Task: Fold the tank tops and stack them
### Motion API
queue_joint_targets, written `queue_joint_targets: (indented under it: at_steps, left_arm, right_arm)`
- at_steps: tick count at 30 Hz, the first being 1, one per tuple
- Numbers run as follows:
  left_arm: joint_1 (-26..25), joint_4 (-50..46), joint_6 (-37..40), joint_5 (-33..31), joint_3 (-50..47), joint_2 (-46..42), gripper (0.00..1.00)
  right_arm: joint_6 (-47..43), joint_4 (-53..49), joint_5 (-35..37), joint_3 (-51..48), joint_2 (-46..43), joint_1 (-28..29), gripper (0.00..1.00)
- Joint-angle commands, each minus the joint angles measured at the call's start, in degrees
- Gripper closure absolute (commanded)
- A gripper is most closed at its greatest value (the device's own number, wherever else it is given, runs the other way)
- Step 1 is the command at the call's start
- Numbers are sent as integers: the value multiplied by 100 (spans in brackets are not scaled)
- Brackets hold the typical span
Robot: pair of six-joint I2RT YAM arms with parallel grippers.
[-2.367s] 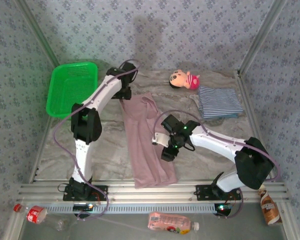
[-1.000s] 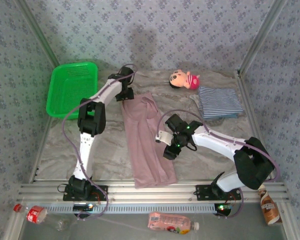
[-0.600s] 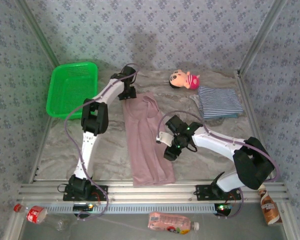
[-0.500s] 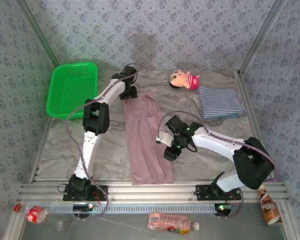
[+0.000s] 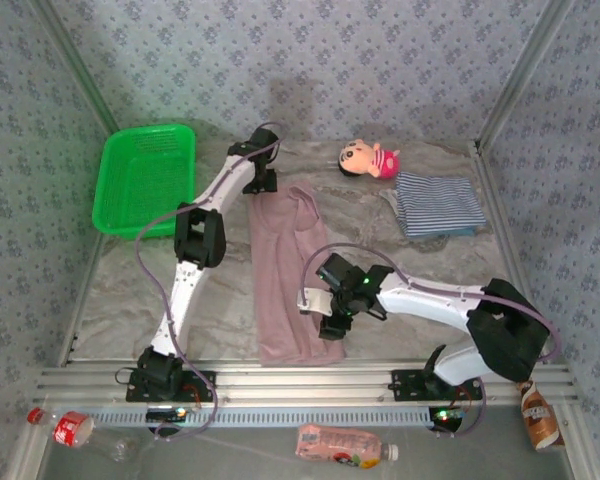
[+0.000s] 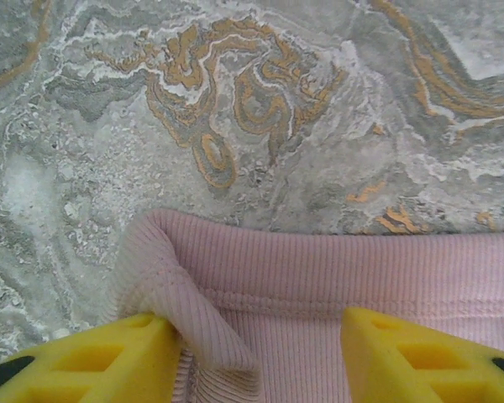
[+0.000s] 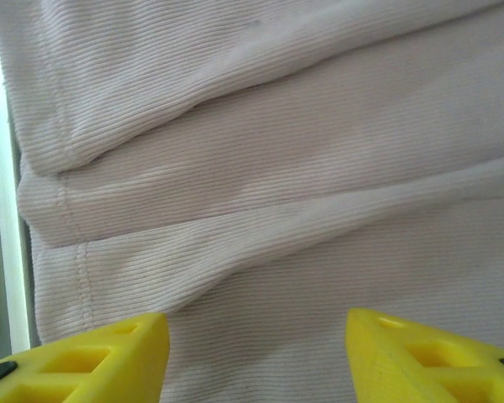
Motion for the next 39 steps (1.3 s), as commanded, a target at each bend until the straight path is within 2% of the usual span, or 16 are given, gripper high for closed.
queue_joint_targets:
  at_steps: [1,8,11,14,21,25,31,35,39]
  left_arm:
    - [-33,-180,142,101,255,-224,46]
    - [-154,-462,239,287,-172,-1208,43]
    - [-246,-466,86,427,-1096,-1932,43]
    - [-381,-318,-188,570,-2447,-2798,43]
    - [-627,293,-1264,1081,-6002,-4829,43]
    - [-863,410,-1855,1258,-7346,-5624,43]
    - [-1428,769,-2799,1765,-8876,-6412,44]
    - [-1964,857,-3378,1907,-9384,-6719,44]
    - [-2426,1164,-4055,2123,-9937,-7064,45]
  right_arm:
    - [-553,41,118,-172,-163,232,39]
    - [-732,-8,286,-626,-617,721,34]
    - [-766,-15,490,-773,-731,903,34]
    - [-811,59,644,-842,-678,1003,33]
    - [-942,289,1009,-868,-389,1152,34]
    - [-981,270,1115,-871,-342,1112,34]
    - [-861,389,1346,-777,-209,1091,35]
    - [-768,572,1231,-623,-218,1038,36]
    - [-875,294,1162,-510,-375,1038,36]
